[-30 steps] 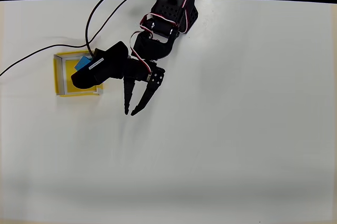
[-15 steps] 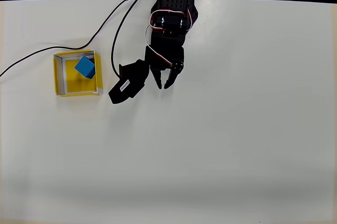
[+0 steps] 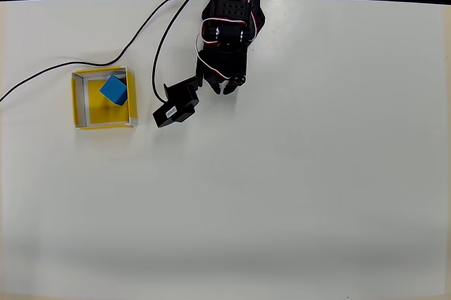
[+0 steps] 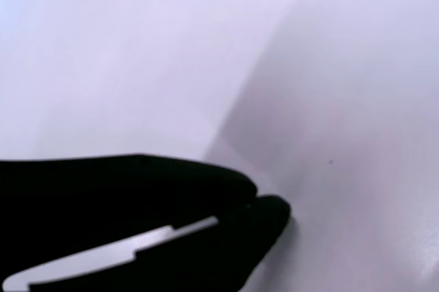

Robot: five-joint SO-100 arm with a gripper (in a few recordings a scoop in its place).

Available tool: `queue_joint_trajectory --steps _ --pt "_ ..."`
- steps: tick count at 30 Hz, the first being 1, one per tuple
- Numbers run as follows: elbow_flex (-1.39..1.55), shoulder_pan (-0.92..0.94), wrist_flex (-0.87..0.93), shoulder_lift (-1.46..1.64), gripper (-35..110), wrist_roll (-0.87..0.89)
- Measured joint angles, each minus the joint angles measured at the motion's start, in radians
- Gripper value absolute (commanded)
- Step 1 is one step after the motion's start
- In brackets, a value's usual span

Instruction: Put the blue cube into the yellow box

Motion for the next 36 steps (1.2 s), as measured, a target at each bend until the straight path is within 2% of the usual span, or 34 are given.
queue_joint_trajectory --steps 36 --pt "0.0 0.014 0.002 0.0 1 0.018"
